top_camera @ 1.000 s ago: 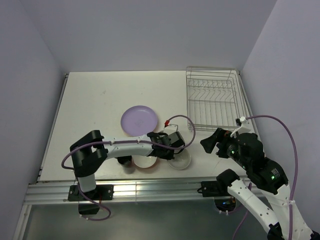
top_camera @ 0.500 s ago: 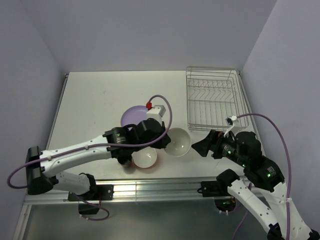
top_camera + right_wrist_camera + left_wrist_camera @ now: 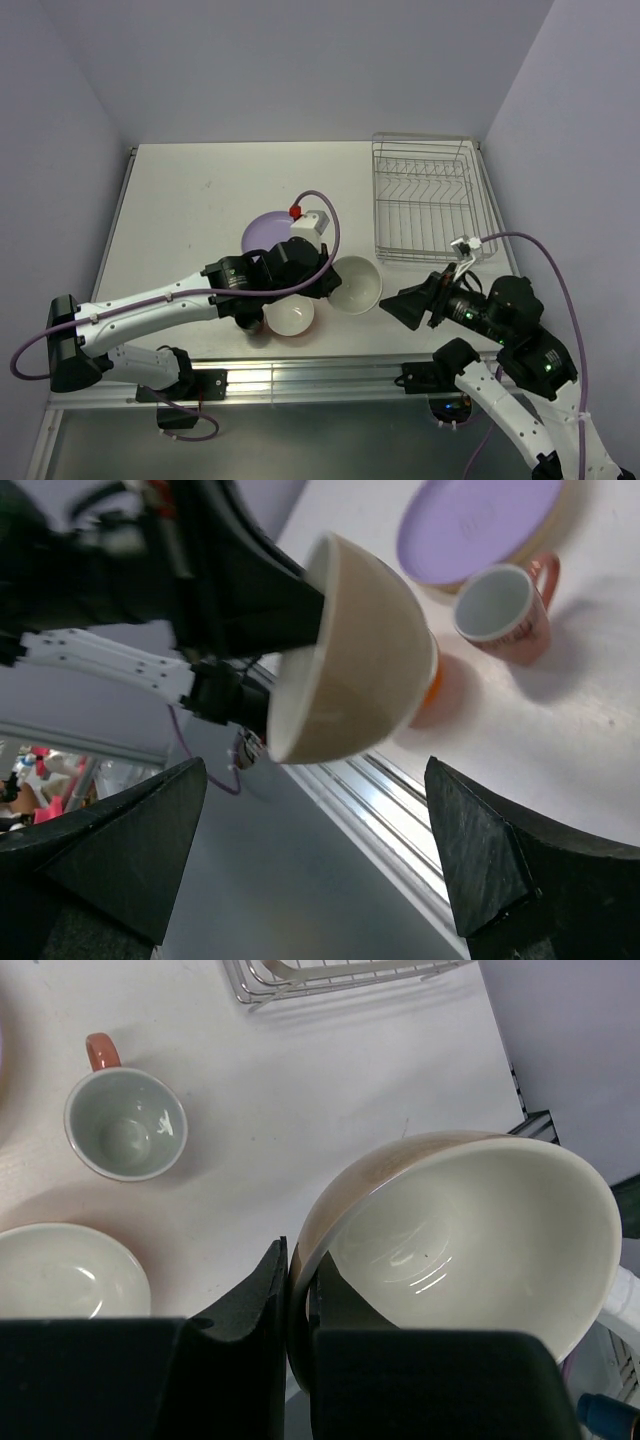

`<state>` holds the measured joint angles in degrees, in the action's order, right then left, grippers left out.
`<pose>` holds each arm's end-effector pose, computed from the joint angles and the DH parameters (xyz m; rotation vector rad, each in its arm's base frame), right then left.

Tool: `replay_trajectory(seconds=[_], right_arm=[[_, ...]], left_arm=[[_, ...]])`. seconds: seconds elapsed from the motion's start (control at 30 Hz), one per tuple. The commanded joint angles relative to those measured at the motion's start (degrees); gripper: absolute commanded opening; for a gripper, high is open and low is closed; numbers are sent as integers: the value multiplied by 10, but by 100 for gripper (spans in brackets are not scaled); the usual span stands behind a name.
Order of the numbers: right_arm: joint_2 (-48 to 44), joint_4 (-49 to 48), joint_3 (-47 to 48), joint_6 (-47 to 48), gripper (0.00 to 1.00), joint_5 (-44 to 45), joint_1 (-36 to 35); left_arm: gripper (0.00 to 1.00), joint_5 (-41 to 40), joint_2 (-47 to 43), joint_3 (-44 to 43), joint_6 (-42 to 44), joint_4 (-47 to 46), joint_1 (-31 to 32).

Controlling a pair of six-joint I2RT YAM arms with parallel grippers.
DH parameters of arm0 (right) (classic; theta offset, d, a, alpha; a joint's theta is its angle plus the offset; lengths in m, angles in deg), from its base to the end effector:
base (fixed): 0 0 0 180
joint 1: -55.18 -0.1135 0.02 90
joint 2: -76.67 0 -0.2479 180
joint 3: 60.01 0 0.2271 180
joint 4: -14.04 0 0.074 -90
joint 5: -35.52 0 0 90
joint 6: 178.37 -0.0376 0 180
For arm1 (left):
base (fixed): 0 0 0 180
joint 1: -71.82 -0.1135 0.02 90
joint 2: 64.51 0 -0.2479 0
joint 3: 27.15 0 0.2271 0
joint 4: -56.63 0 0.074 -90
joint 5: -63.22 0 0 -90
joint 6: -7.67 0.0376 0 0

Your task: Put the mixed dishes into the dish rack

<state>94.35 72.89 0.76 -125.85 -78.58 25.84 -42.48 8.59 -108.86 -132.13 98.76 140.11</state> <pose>0.0395 0.0398 0.3145 -0.1778 1.9894 1.1731 0.1072 -0.2418 0.3238 0.1985 2.2643 -0.8833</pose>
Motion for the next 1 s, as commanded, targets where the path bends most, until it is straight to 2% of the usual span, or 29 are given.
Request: replay_trajectory(seconds=[0.0, 0.53, 0.97], right_arm=[[-1, -42, 51, 8, 97, -9, -2], [26, -110, 1, -1, 97, -32, -2], [12, -148, -40, -52, 96, -36, -3]], left_arm=[[0, 16, -10, -18, -5, -68, 4], [0, 77, -36, 16, -20, -156, 4], [0, 70, -47, -3, -10, -156, 4]])
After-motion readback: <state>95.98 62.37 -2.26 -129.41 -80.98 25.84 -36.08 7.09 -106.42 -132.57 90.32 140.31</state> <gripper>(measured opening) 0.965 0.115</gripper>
